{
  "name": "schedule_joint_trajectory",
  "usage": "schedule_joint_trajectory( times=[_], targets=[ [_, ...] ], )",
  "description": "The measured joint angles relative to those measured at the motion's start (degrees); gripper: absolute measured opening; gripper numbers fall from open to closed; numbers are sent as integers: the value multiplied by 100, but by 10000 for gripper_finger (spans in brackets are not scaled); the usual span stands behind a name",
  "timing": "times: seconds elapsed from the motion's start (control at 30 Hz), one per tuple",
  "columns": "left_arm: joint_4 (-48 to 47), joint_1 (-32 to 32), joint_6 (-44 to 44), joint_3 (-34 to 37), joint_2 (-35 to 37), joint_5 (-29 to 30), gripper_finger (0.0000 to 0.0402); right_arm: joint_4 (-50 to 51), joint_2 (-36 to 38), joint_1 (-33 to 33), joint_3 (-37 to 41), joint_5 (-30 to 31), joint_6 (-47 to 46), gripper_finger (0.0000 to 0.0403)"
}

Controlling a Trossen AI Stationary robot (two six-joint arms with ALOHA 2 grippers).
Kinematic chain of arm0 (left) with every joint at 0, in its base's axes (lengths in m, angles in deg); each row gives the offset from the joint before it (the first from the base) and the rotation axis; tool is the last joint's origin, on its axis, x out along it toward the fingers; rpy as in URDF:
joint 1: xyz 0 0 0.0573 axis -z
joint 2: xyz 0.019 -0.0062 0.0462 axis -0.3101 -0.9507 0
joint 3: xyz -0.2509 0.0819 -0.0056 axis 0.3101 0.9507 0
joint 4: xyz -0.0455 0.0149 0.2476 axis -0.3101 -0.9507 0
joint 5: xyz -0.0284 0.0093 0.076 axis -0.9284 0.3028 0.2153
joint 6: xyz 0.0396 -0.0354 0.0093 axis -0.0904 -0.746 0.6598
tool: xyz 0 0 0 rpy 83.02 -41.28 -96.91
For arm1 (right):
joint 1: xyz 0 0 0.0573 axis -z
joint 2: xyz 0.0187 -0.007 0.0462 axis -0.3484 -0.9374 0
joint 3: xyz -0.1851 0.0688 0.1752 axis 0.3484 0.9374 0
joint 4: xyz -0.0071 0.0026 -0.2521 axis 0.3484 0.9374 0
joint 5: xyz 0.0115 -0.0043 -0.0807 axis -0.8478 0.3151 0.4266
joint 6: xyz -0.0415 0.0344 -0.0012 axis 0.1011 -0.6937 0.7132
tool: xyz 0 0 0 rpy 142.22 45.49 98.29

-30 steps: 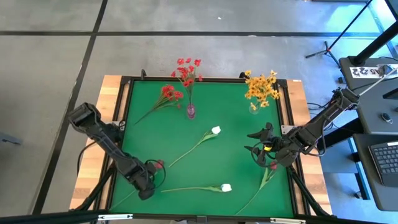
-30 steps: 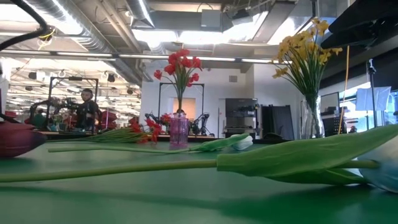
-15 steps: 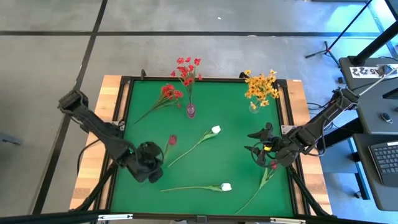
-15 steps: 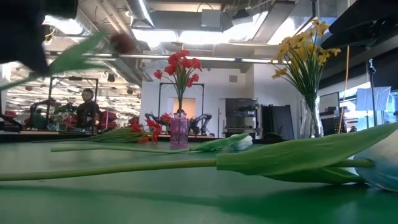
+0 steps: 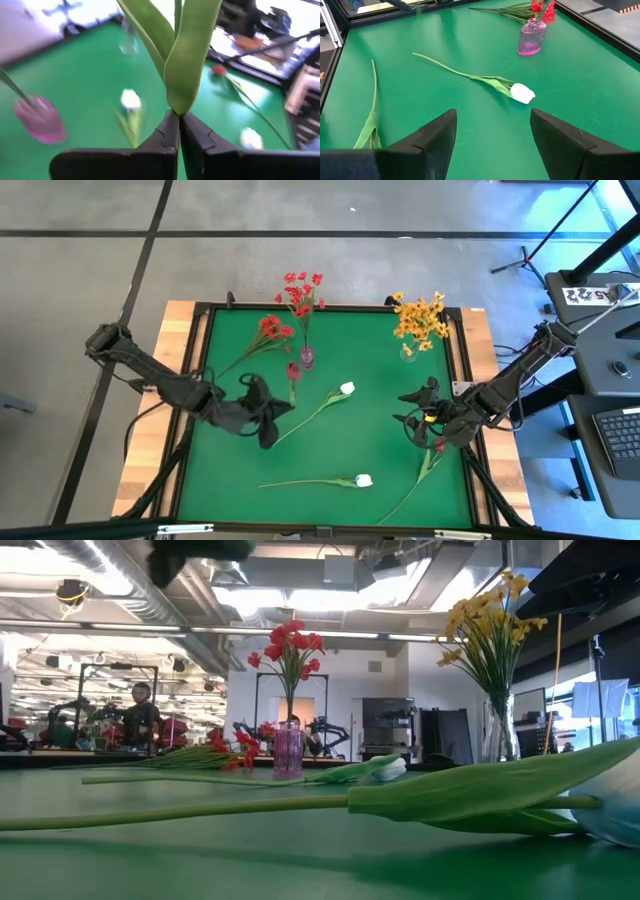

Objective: Sort flowers into vase by color
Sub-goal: Put the left red tulip into the pink vase

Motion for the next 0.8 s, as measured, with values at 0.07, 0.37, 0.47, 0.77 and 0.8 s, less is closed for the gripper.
schedule_joint_trajectory(
  times=[0.07, 0.37, 0.47, 0.77, 0.8],
  targets=[
    [221, -269, 461, 0, 0, 229, 0, -2, 0, 0, 0, 0, -2, 253],
    [1570, -1451, 2105, 0, 0, 160, 0, 1, 0, 0, 0, 0, -2, 253],
    [1771, -1828, 2274, 0, 0, -267, 0, 2, 0, 0, 0, 0, -2, 253],
    [2305, -2813, 2712, -4, -123, -988, 0, 6, 0, 0, 0, 10, 0, 253],
    [2350, -2904, 2724, -4, -140, -1076, 0, 5, 0, 0, 0, 11, 0, 253]
  ],
)
